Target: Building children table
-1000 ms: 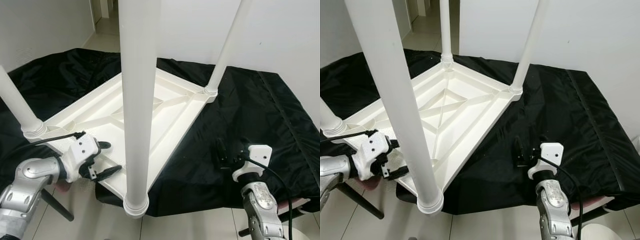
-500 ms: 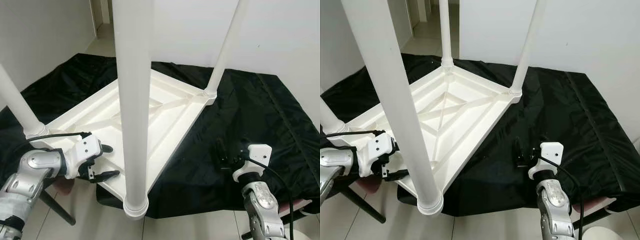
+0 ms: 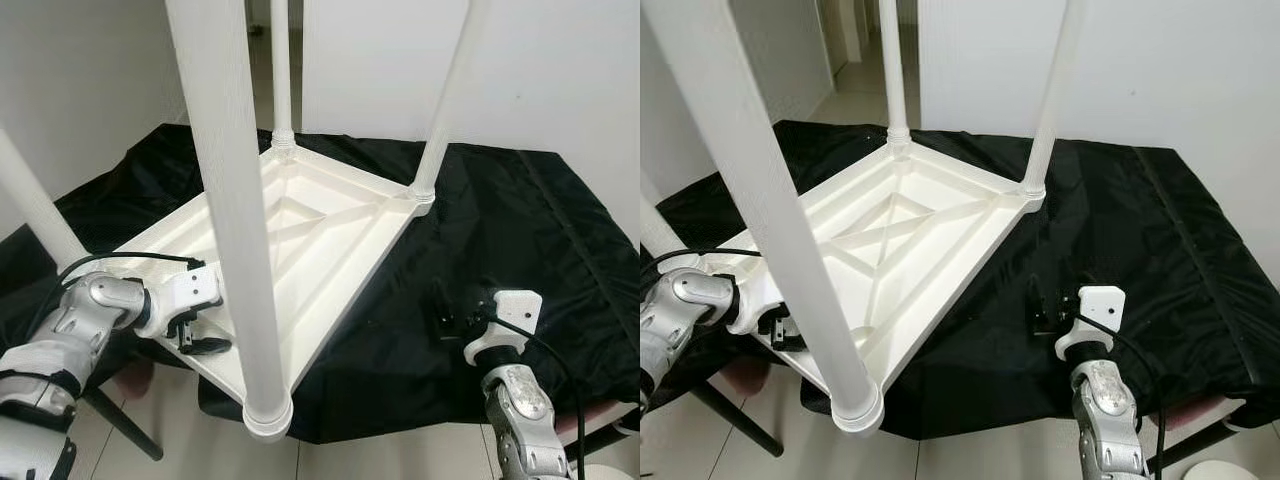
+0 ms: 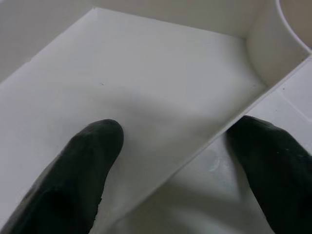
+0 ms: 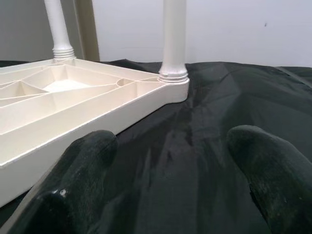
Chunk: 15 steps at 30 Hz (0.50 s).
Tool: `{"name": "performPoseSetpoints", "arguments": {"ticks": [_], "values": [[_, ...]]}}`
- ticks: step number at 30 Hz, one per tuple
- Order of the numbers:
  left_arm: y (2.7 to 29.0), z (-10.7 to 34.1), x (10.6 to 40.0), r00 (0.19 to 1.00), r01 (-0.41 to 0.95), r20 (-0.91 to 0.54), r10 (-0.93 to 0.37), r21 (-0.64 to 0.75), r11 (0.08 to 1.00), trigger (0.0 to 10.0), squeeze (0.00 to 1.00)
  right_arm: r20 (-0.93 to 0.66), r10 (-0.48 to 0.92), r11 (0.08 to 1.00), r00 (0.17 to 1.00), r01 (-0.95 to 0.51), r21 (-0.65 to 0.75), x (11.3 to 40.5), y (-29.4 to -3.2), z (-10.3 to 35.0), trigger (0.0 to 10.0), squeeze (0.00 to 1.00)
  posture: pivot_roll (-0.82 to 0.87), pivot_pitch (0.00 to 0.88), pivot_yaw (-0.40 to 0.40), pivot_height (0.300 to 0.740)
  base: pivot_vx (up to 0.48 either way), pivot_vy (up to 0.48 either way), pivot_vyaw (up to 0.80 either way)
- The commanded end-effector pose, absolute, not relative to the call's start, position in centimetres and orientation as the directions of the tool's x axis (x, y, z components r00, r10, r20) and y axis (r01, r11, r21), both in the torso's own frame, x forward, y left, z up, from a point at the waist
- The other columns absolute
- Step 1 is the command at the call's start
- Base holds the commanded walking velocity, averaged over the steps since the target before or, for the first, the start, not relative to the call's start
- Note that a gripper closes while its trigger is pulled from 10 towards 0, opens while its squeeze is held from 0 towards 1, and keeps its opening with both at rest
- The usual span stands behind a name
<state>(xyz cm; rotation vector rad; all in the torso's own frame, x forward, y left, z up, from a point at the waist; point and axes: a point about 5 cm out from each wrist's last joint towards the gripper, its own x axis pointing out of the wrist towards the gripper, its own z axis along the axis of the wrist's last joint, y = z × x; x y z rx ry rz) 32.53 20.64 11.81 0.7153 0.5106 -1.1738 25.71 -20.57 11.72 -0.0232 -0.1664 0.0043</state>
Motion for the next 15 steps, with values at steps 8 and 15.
{"name": "performPoseSetpoints", "arguments": {"ticks": [8, 15], "values": [[19.3, 12.3, 33.8, 0.433, 0.901, -0.595, -0.677, 0.312, 0.302, 0.0, 0.00, 0.168, -0.009, 1.000, 0.986, 0.013, -0.024, 25.7, -20.3, 11.8, 10.0, 0.00, 0.02, 0.013, 0.030, 0.740, 0.000, 0.000, 0.00], [16.4, 13.8, 35.0, 0.507, 0.855, -0.457, -0.731, 0.377, 0.357, 0.0, 0.00, 0.170, -0.015, 1.000, 0.985, 0.019, -0.023, 25.8, -20.2, 11.8, 10.0, 0.00, 0.02, 0.024, 0.028, 0.740, 0.000, 0.000, 0.00]]}}
